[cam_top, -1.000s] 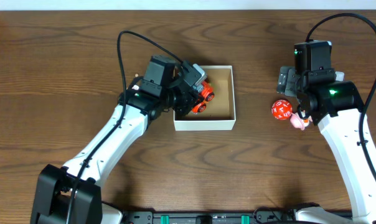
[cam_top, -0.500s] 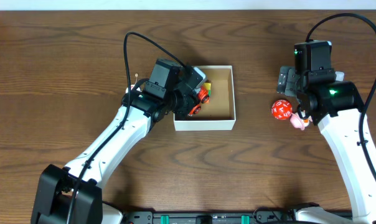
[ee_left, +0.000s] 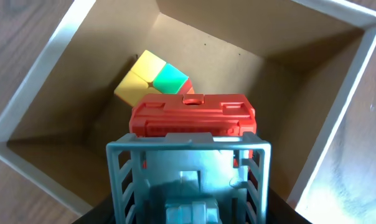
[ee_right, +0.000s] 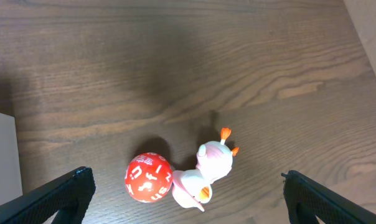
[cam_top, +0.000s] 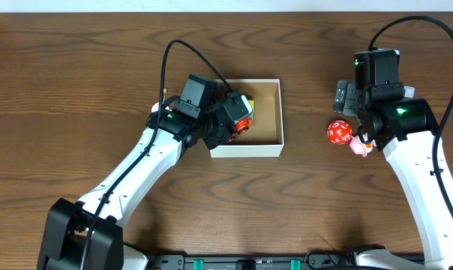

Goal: Pack container
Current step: 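Lower the truck into the box and open the left gripper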

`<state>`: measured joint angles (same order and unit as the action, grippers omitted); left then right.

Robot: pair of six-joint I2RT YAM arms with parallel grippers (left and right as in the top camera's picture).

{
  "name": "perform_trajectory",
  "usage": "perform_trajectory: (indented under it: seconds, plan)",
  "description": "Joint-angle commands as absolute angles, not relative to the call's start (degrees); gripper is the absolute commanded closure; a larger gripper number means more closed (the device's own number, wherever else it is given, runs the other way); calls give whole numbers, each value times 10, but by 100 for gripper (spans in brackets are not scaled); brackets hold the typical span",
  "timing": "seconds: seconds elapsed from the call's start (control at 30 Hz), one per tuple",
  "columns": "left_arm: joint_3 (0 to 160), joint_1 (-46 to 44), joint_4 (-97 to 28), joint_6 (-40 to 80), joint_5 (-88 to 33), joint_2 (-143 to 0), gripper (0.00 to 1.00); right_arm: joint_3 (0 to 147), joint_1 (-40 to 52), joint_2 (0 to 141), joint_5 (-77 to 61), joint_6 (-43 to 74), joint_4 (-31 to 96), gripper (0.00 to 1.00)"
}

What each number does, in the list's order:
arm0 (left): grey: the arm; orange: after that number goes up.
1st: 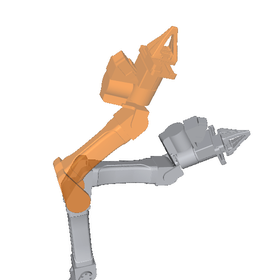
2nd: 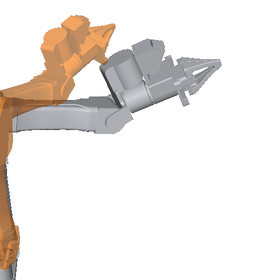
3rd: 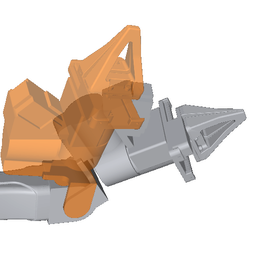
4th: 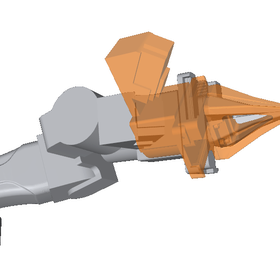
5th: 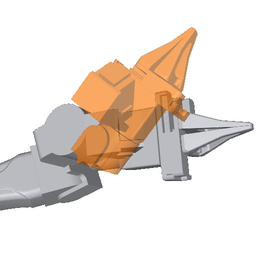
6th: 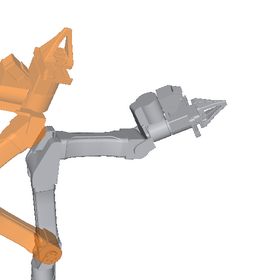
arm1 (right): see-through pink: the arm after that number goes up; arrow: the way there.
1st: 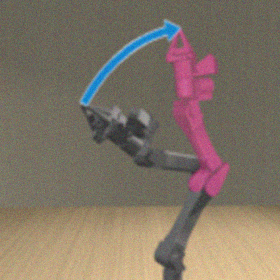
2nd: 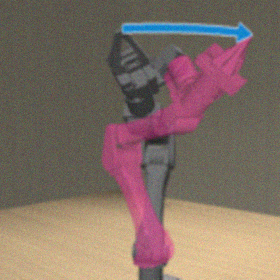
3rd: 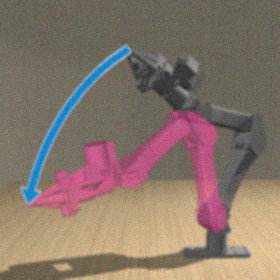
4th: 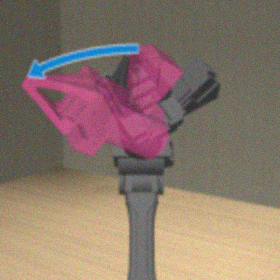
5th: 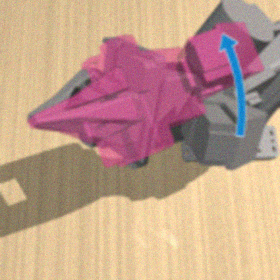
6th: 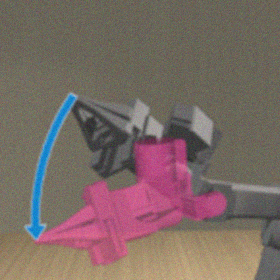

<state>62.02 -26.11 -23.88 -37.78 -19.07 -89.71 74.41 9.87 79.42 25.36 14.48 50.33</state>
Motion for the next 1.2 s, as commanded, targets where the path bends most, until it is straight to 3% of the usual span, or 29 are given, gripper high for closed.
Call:
perform_trajectory:
  seconds: [0.0, 0.37, 1.0, 1.17]
  plan:
    - [630, -262, -239, -420, -190, -899, 65, 750, 97, 787, 261, 146, 504, 1]
    - [628, -290, -240, -453, -241, -904, 66, 750, 97, 787, 261, 146, 504, 1]
    - [628, -300, -253, -454, -178, -962, 64, 750, 97, 787, 261, 146, 504, 1]
    - [628, -300, -253, -454, -168, -962, 42, 750, 97, 787, 261, 146, 504, 1]
